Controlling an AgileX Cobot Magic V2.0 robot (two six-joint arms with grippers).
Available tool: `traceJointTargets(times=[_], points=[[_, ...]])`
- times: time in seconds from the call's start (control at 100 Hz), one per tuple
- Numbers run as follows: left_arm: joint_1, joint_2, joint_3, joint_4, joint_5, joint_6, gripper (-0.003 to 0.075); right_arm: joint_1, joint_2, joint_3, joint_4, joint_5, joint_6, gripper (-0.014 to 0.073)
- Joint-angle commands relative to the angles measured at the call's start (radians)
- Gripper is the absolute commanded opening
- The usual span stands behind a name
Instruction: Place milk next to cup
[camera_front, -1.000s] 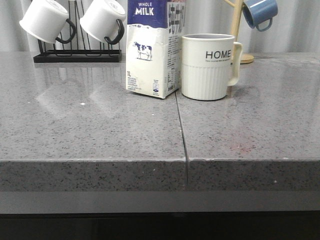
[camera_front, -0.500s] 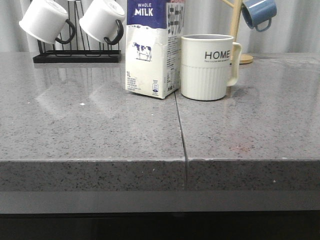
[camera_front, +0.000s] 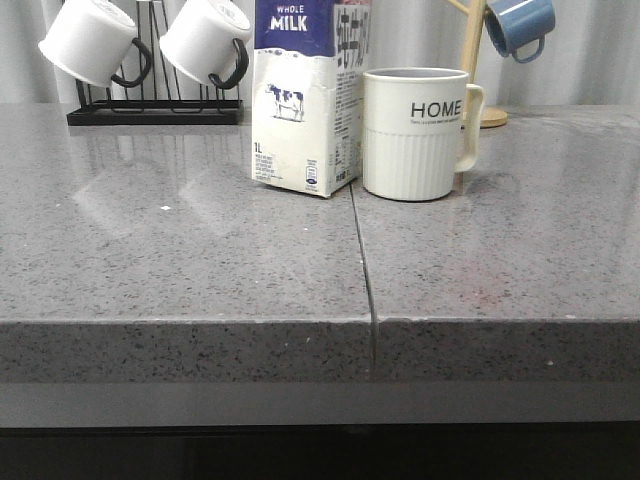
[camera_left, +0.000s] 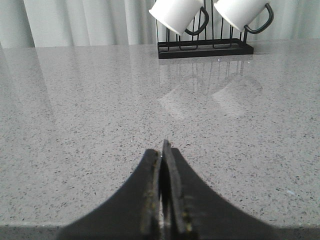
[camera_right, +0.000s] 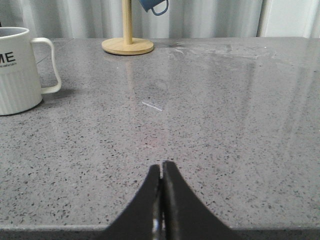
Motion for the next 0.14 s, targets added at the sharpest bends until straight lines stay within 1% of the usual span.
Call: traceJointTargets(times=[0.0,0.13], points=[[0.002,-0.031,0.046,0.0,-0.077,-0.009,-0.002,-0.005,-0.019,-0.01,0.004,-0.069,-0.007,-0.0067],[0.002,-0.031,0.046,0.0,-0.077,-0.009,-0.002,-0.005,-0.019,-0.01,0.004,-0.069,-0.007,-0.0067]])
